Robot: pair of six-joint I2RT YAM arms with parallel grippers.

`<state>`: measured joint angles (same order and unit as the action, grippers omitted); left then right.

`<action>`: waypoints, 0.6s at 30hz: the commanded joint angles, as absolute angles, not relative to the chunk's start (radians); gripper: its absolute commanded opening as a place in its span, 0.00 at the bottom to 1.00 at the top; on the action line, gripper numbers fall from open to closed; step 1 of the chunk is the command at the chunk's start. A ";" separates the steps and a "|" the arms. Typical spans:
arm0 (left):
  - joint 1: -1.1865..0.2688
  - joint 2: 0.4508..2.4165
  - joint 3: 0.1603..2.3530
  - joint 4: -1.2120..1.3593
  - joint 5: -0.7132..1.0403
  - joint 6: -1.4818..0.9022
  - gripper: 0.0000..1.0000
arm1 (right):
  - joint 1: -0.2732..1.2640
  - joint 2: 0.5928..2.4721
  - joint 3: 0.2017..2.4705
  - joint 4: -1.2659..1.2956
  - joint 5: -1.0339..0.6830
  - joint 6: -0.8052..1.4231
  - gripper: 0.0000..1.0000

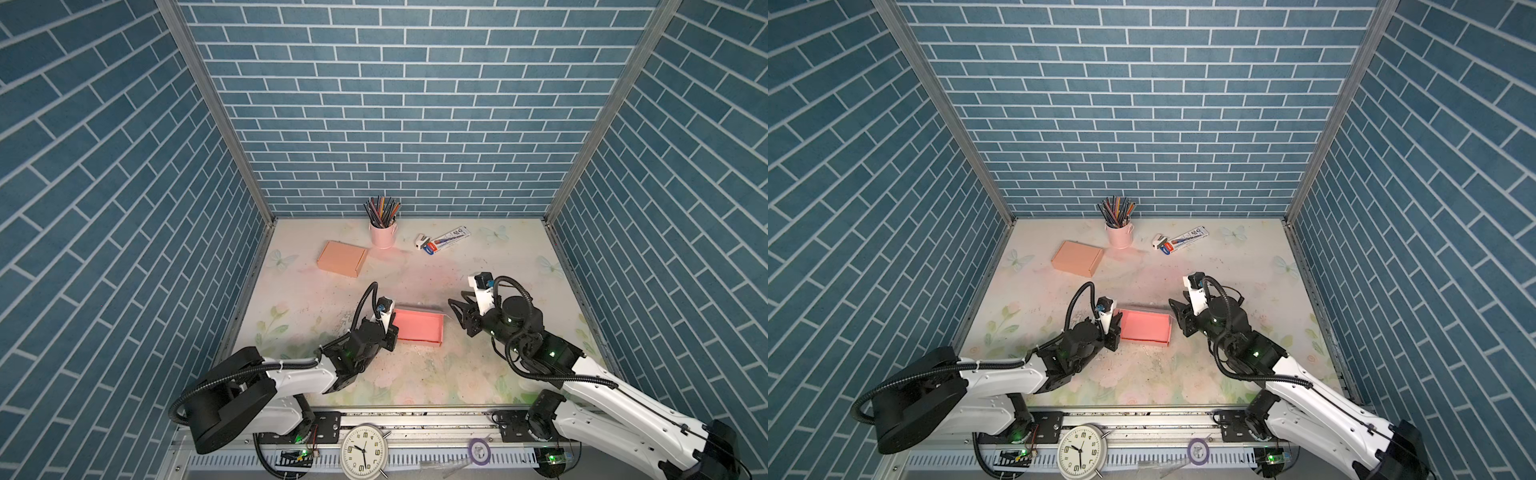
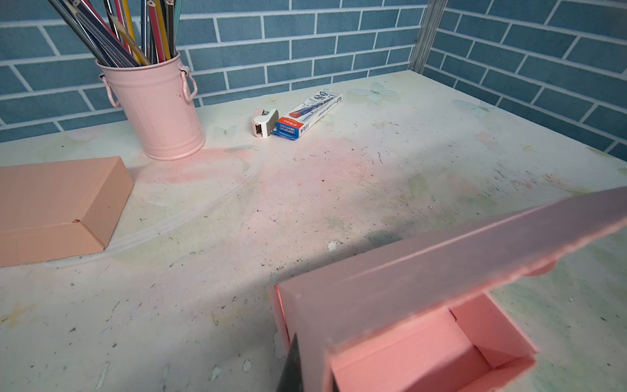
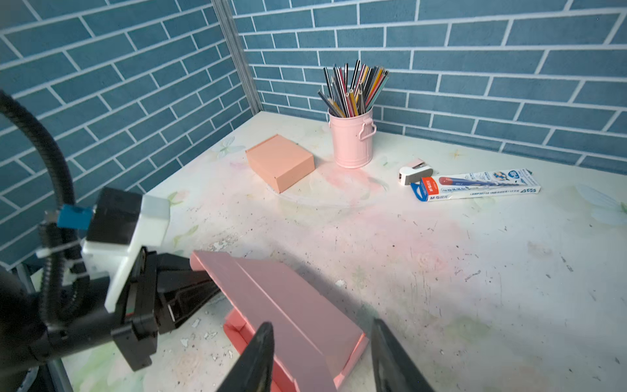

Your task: Fold the paper box

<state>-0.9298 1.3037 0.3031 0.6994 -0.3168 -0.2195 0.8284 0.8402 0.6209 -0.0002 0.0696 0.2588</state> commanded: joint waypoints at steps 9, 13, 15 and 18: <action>-0.951 1.320 0.301 0.653 -0.321 -0.210 0.08 | 0.833 1.155 0.801 -0.059 0.001 0.243 0.46; -0.953 1.316 0.299 0.653 -0.315 -0.213 0.08 | 0.833 1.209 0.803 -0.051 -0.021 0.239 0.46; -0.952 1.315 0.300 0.649 -0.310 -0.214 0.09 | 0.833 1.225 0.797 -0.046 -0.023 0.242 0.46; -0.953 1.306 0.299 0.641 -0.302 -0.222 0.15 | 0.833 1.239 0.785 -0.039 -0.031 0.244 0.46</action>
<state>-0.9463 1.3113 0.3031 0.6498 -0.3107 -0.2146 0.8295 1.2301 0.7845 -0.0383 -0.0090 0.2535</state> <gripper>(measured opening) 0.137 0.461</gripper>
